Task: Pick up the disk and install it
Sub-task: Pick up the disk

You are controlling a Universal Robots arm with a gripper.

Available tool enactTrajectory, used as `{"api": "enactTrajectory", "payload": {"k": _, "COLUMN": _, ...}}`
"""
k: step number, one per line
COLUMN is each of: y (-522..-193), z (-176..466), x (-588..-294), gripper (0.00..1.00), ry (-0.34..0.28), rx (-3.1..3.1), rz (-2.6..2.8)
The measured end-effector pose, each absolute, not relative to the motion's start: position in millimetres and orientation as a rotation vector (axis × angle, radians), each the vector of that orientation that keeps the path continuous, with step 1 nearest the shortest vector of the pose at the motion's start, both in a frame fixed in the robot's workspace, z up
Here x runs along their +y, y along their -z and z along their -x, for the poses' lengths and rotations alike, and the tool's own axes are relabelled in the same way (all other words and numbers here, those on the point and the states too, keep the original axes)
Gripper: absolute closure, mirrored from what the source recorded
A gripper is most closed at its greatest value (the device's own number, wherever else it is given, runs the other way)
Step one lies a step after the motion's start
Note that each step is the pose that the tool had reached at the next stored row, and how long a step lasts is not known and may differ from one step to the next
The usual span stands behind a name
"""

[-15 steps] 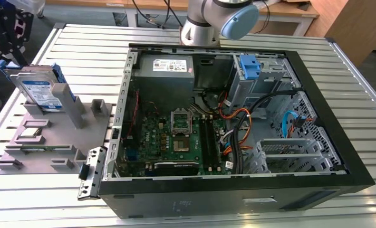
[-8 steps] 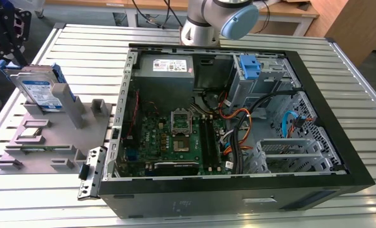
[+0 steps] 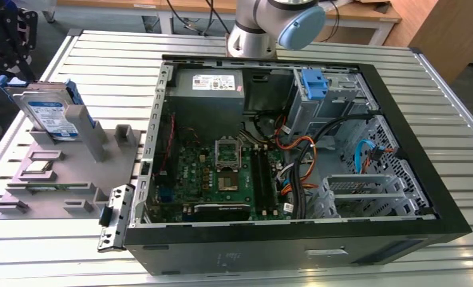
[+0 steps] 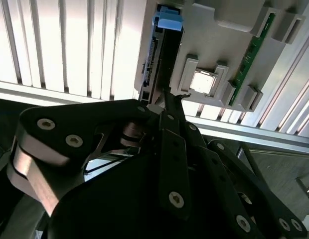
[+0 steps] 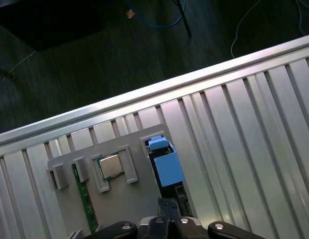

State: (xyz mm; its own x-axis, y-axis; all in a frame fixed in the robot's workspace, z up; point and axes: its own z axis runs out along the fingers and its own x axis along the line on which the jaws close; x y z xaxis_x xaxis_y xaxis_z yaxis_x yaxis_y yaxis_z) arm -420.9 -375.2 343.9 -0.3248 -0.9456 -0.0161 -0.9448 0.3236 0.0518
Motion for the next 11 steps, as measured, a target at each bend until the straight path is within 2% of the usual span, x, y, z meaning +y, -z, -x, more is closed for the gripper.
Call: {"api": "enactTrajectory", "payload": {"k": 11, "y": -342.7, "z": 420.9, "x": -375.3, "gripper": 0.89, "ry": 0.088, "rx": -2.51, "rz": -1.865}}
